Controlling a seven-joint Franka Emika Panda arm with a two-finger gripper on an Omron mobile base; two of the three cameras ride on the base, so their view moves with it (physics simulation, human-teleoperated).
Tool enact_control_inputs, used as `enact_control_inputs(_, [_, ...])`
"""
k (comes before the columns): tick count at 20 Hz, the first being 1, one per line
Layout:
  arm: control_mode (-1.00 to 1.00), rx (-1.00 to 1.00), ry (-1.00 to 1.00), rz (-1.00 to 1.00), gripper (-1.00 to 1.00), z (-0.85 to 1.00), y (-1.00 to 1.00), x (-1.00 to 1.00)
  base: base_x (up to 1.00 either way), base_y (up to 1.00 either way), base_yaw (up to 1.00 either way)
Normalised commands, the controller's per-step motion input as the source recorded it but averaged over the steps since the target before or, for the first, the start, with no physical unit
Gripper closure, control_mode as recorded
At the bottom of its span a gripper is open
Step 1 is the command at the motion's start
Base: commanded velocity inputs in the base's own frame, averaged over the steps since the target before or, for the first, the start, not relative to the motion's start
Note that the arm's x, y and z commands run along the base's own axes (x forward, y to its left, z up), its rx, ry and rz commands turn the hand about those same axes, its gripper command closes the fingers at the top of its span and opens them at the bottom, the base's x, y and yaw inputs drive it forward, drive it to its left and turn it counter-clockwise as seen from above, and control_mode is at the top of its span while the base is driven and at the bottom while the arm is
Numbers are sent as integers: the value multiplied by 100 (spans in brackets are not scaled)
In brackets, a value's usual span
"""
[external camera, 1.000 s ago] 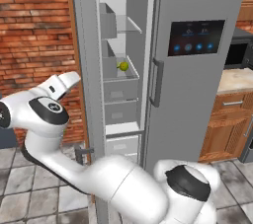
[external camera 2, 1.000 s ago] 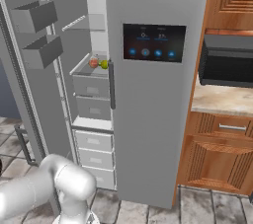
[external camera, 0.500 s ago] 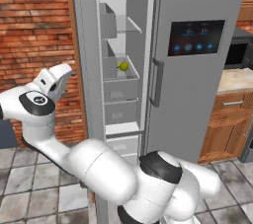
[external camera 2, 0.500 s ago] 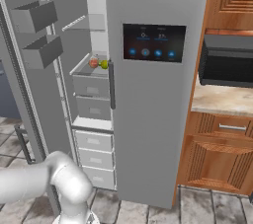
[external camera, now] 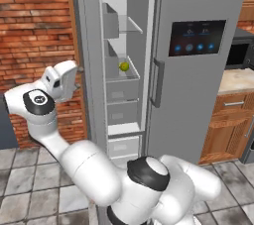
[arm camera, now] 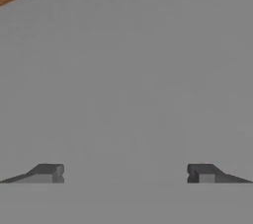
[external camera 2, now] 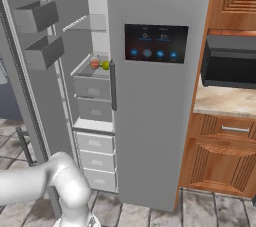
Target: Take the pear and peach from the highest rack and move them to the second highest rack where the lemon wedge and fish are located, to maximize freezer space. Close the freezer door after rearranging.
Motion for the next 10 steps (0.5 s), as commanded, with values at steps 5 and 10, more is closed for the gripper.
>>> enact_control_inputs(5, [-100, -9, 0, -7, -100, 0, -79, 1, 0, 0, 0])
enact_control_inputs(10, [-100, -9, -1, -4, -100, 4, -99, -1, 0, 0, 0])
